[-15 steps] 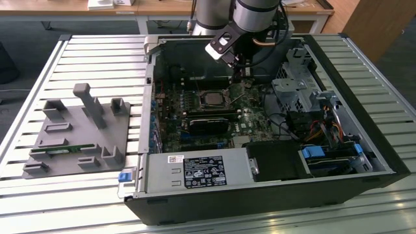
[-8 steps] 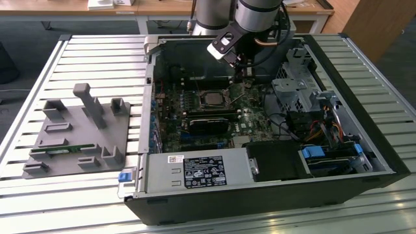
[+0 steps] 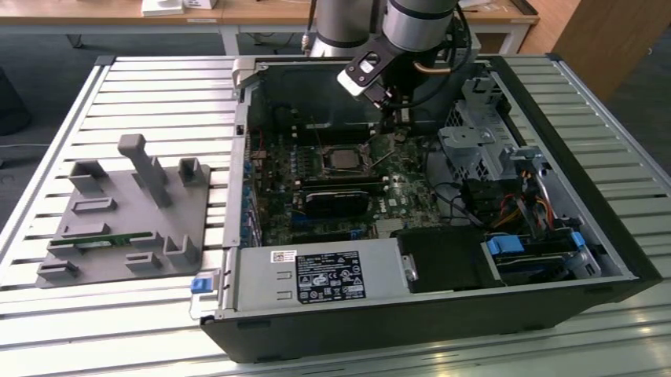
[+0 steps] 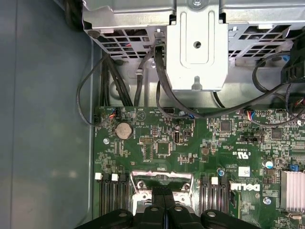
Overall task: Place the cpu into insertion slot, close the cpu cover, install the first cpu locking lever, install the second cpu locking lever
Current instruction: 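Close the cpu cover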
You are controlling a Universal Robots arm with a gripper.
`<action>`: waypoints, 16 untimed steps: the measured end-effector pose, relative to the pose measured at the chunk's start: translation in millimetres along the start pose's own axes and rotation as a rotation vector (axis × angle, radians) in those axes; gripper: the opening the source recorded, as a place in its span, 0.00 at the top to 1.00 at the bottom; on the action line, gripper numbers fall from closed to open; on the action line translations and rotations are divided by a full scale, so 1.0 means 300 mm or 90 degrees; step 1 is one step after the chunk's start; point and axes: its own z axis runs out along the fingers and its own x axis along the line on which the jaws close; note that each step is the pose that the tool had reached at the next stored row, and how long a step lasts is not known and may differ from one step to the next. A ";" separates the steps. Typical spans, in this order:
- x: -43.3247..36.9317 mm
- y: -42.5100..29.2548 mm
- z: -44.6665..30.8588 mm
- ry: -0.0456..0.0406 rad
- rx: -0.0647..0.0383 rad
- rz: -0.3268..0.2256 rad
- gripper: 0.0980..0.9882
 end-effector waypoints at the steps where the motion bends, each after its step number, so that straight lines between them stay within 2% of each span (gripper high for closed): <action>1: 0.000 0.002 0.000 0.0000 0.000 0.000 0.99; 12: 0.002 0.039 0.001 0.0000 0.000 0.000 0.99; 16: 0.011 0.064 0.006 0.0000 0.000 0.000 0.99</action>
